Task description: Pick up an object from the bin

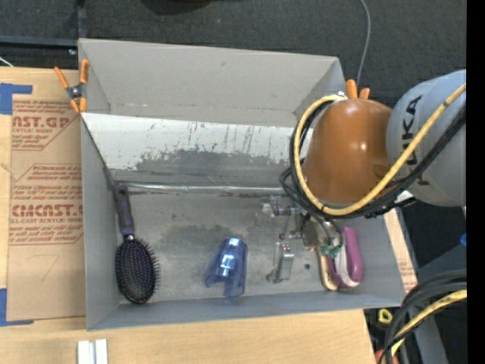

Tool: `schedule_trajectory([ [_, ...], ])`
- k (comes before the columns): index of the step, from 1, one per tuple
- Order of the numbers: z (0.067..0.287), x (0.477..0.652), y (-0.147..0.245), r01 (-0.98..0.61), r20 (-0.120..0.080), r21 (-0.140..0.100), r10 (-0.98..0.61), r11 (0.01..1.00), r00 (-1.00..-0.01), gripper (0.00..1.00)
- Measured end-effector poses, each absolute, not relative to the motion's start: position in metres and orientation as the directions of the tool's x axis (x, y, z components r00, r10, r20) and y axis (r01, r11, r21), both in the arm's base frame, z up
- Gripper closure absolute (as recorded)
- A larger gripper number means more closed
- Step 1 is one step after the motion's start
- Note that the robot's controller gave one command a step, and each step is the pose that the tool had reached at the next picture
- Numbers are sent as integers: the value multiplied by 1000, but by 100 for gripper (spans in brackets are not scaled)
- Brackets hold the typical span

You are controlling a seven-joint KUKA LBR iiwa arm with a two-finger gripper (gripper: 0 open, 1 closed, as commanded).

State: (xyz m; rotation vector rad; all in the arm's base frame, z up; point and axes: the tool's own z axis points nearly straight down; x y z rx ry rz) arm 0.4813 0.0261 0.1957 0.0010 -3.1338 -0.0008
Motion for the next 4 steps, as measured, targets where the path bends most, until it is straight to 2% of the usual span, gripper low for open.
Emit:
schedule_trajectory([
  [1,200,483,26,0,-1,1,0,1000,-1000,0],
  [2,82,496,72,-278,-1,1,-278,961,-961,0],
  [3,149,488,77,-462,-5,0,-462,887,-887,0],
  [4,76,494,75,-328,-5,3,-328,945,-945,0],
])
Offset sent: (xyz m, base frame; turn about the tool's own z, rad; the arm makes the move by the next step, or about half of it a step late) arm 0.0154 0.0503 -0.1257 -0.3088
